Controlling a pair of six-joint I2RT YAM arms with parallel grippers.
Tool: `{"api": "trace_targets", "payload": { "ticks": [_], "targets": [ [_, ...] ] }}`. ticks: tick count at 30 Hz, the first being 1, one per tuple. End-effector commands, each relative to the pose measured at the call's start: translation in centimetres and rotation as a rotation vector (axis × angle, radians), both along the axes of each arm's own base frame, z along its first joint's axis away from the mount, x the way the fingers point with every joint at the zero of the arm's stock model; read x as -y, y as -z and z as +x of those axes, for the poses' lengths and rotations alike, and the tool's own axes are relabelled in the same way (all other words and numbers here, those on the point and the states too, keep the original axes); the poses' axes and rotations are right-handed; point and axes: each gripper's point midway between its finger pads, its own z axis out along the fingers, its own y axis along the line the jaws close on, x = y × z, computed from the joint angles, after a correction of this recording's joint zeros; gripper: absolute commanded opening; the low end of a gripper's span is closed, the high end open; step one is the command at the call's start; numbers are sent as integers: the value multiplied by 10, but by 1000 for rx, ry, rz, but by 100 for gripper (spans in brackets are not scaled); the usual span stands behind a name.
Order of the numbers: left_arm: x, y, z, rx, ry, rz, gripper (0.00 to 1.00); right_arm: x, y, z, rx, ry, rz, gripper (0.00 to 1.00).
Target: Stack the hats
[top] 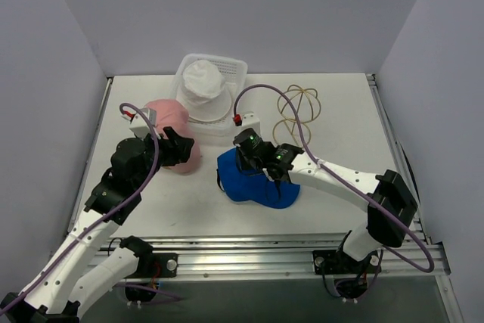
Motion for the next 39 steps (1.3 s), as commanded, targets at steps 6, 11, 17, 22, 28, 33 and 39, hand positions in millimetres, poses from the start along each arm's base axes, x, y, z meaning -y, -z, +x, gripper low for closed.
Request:
{"api": "trace_targets", "payload": {
  "ticks": [6,11,17,22,28,33,39],
  "targets": [
    [1,-2,-5,-14,-2,-29,70,5,-62,0,87,6,102,0],
    [-2,-11,-9,-35,-15,-49,71,6,-105,-2,149,2,186,0],
    [11,-12,-15,-79,46,-106,70,3,-141,-6,192,-24,256,0],
    [5,-22,-21,-71,40,-107,69,9,-173,-10,239,-24,310,0],
    [3,-47,-23,-22,49,-105,69,10,-200,-19,280,-62,377,0],
    [23,-42,-16,-49,125,-120,66,10,-205,-25,286,-75,401,0],
    [33,-35,-10,-75,152,-145,64,10,-208,-29,292,-86,413,0]
  ]
}}
